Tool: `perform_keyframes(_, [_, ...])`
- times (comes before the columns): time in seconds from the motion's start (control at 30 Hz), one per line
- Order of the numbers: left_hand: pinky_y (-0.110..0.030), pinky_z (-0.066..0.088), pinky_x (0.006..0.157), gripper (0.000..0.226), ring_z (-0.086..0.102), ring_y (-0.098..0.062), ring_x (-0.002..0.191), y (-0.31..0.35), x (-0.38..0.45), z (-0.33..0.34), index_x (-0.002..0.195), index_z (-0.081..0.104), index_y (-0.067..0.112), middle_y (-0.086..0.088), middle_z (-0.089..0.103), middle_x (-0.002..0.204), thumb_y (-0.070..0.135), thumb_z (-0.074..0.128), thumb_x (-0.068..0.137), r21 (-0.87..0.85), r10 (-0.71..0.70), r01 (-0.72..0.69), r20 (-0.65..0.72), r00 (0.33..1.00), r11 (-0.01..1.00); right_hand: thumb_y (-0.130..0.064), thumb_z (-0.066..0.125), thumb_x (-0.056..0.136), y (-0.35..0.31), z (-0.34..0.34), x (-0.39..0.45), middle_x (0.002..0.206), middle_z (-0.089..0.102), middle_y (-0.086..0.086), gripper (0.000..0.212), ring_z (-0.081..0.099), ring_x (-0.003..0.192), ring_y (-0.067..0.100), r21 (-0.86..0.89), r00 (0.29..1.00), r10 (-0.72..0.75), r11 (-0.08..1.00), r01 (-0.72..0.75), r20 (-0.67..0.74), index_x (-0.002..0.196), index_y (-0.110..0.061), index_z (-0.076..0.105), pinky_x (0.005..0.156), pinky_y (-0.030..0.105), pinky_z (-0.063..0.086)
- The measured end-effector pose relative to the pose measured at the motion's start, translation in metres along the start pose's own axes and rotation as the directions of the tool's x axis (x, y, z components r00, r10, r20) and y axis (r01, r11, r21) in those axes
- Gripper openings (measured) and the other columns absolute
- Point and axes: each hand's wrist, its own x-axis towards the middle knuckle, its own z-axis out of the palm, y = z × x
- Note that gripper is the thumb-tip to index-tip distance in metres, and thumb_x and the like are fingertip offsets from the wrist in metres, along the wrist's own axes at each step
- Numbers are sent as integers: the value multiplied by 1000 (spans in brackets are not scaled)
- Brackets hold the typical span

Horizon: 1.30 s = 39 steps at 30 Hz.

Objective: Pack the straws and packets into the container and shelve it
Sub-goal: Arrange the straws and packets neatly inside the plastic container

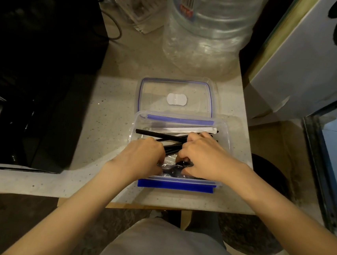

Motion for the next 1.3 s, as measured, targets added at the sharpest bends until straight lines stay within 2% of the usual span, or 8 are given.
perform_keyframes(0.27, [-26,55,85,23,65,-15,91,2,-1,-3,101,71,14,-4,73,99,28,60,87,-27,-7,7,23,1000,1000,-32,60,88,2,3,-2,108,63,-3,33,42,104,14,47,1000,-30,998,30,-6,120,-23,61,90,30,35])
perform_keyframes(0.4, [-27,55,88,24,65,-14,95,0,-2,-2,108,67,17,-2,72,106,27,58,89,-26,20,-20,2,1000,999,-35,62,86,13,-9,-11,120,60,-6,40,44,113,10,103,999,20,995,-15,-48,125,-25,56,96,29,39])
perform_keyframes(0.63, [-31,54,87,28,63,-18,93,1,1,-5,111,61,17,-4,69,106,33,46,94,-5,35,-34,50,998,999,-43,59,84,33,-17,-32,107,64,-6,38,42,105,13,-178,991,79,979,-97,-109,117,-23,60,87,29,33])
perform_keyframes(0.77, [-35,54,86,30,63,-18,94,11,3,-8,111,62,16,-4,69,106,36,47,94,7,71,-71,47,996,997,-49,56,84,31,-8,-33,105,65,-5,41,42,103,14,-188,994,74,978,-88,-78,112,-20,62,89,32,30])
perform_keyframes(0.87, [-38,55,84,29,63,-18,93,23,8,-6,115,60,17,-4,68,107,33,48,94,-94,114,-113,5,993,989,-51,54,83,33,-6,-33,108,64,-4,44,41,106,15,-165,993,96,981,-106,-71,114,-20,60,90,33,27])
perform_keyframes(1.07, [-33,50,75,20,57,-18,83,48,17,4,92,60,8,-4,58,91,21,45,94,-187,111,-117,-43,993,975,-51,52,83,37,-5,-34,112,60,-3,48,39,111,16,-125,993,109,986,-114,-46,116,-17,58,97,35,25])
perform_keyframes(1.17, [-40,53,84,25,63,-25,95,50,16,6,110,59,5,-12,67,105,15,43,95,-283,73,-85,-53,996,955,-52,53,82,39,-5,-33,109,59,-2,46,40,108,16,-112,994,101,988,-106,-52,111,-16,58,96,35,27])
perform_keyframes(1.3, [-42,50,93,38,61,-25,110,46,13,9,134,39,13,-12,64,123,12,41,96,-366,43,-51,-31,999,929,-53,52,82,41,-5,-31,108,57,-2,47,38,105,16,-87,995,84,992,-88,-51,110,-16,56,93,34,28])
